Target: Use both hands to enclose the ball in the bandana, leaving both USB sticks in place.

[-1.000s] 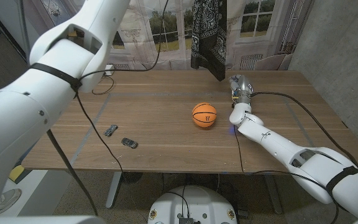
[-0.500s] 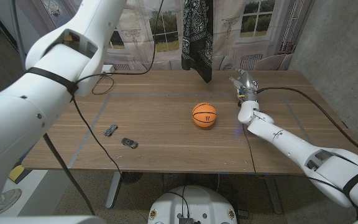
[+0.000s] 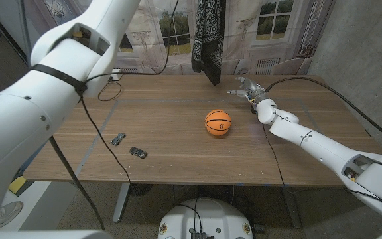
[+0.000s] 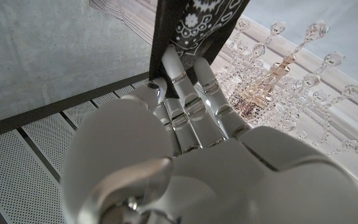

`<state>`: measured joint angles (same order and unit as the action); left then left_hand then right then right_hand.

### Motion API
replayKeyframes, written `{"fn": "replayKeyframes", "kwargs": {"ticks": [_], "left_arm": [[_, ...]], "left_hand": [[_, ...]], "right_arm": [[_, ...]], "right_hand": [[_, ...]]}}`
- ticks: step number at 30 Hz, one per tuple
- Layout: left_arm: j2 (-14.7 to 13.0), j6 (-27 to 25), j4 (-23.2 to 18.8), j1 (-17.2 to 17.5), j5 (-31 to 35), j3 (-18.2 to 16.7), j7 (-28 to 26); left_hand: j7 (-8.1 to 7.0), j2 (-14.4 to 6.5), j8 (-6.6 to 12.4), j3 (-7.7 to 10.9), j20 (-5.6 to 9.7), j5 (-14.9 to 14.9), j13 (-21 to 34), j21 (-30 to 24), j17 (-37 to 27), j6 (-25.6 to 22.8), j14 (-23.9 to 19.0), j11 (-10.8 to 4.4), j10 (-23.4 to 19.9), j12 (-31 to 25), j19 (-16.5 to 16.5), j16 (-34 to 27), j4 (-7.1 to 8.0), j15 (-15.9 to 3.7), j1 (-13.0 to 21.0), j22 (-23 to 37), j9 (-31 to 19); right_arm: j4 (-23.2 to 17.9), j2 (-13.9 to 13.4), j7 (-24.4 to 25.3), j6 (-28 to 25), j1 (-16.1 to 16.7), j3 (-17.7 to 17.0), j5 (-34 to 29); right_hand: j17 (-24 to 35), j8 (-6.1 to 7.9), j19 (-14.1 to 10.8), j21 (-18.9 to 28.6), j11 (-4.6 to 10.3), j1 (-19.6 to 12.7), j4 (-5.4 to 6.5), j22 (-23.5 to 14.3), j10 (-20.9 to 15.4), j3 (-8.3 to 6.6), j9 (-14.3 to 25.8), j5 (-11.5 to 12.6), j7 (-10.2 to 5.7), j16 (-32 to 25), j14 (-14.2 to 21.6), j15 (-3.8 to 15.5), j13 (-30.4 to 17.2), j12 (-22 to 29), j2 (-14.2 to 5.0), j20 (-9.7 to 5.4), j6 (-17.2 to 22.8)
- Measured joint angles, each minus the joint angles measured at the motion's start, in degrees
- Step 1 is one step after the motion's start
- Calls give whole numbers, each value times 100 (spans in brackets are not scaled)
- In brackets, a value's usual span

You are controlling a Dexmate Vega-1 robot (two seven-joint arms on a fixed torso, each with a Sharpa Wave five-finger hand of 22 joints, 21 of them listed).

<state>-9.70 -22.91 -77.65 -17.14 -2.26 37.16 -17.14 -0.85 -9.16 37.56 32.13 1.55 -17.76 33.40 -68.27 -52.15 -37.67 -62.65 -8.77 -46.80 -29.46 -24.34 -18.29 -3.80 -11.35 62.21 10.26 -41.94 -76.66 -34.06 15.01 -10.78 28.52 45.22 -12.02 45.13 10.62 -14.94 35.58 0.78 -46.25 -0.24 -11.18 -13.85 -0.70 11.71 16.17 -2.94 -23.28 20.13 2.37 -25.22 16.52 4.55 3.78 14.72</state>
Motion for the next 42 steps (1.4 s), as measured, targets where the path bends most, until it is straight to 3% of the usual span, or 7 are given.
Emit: {"fn": "replayKeyframes", "kwargs": {"ticks": [8, 15, 23, 27, 30, 34, 42], "left_arm": [[194, 343, 377, -162, -111, 70, 198], [251, 433, 423, -197, -171, 97, 308], [257, 403, 309, -198, -221, 130, 450], [247, 346, 256, -196, -228, 139, 483], [225, 293, 183, -171, -230, 141, 500], [172, 202, 47, -116, -232, 141, 517], [-107, -218, -366, -6, -359, 91, 792]], "left_hand": [[0, 0, -1, 15, 0, 11, 0, 0, -27, 0, -23, 0, 0, 0, 0, 10, -16, -23, 0, 0, 1], [-1, 0, -1, 15, 0, 12, 0, -44, -53, 0, -42, 0, 0, 0, 0, 10, -16, -42, 1, 0, 4], [-9, 0, -2, 15, 0, 15, 0, -44, -53, -8, -42, 21, -21, 0, 0, 53, -16, -42, 2, 0, 11], [-9, -1, -2, 39, 0, 49, 0, -44, -80, -8, -62, 21, -21, 0, 0, 53, -40, -22, 3, 0, 30], [-10, -1, -2, 39, 0, 54, 0, -44, -80, -8, -62, 21, -21, 0, 0, 53, -39, -22, 3, 0, 31], [-10, -1, -3, 39, 0, 55, 0, -44, -80, -8, -62, 21, -21, 0, 0, 53, -39, -22, 3, 0, 31], [-7, -15, -8, 39, -15, 77, 0, -44, -106, -4, -61, 20, -20, 0, 15, 99, -40, -22, 18, 0, 47]], "right_arm": [[251, 197, -194, 149, -73, -25, -4], [520, 427, 243, 64, -80, -118, 72], [1258, 1001, 1271, 327, 10, -413, 237], [1703, 1240, 1971, 744, 18, -508, 308], [1923, 1337, 2396, 1055, 10, -532, 335], [2282, 1489, 3038, 1398, -29, -548, 338], [2678, 1650, 4009, 1504, -64, -550, 219]], "right_hand": [[-56, 2, -17, 0, -186, 187, 132, 0, -36, 68, -3, 105, 369, 0, 178, 9, -1, -39, -142, 47, -142], [-56, 26, -83, -21, -393, 246, 206, -1, -112, 93, -40, 227, 659, -149, 578, 17, 25, -92, -346, 99, -243], [188, 502, -727, 230, -181, -94, 218, -16, -2371, 104, -48, 357, 331, -1047, 2261, 162, -144, 822, -892, -44, 2027], [638, 694, -956, 372, -56, -456, 65, -43, -3505, -50, -14, 333, 225, -1606, 2884, 317, -392, 1424, -1252, -216, 3213], [1043, 802, -1068, 502, 42, -855, -78, -80, -3993, -346, 30, 288, 187, -1938, 3141, 431, -685, 1837, -1545, -328, 3878], [1504, 848, -1116, 653, 128, -1281, -266, -122, -4156, -715, 166, 180, 194, -2225, 3261, 492, -1046, 2164, -1488, -420, 4175], [1949, 869, -983, 769, 323, -1538, -200, -158, -3849, -821, 420, 34, 139, -2362, 3212, 491, -1523, 2368, -1467, -553, 4136]]}}
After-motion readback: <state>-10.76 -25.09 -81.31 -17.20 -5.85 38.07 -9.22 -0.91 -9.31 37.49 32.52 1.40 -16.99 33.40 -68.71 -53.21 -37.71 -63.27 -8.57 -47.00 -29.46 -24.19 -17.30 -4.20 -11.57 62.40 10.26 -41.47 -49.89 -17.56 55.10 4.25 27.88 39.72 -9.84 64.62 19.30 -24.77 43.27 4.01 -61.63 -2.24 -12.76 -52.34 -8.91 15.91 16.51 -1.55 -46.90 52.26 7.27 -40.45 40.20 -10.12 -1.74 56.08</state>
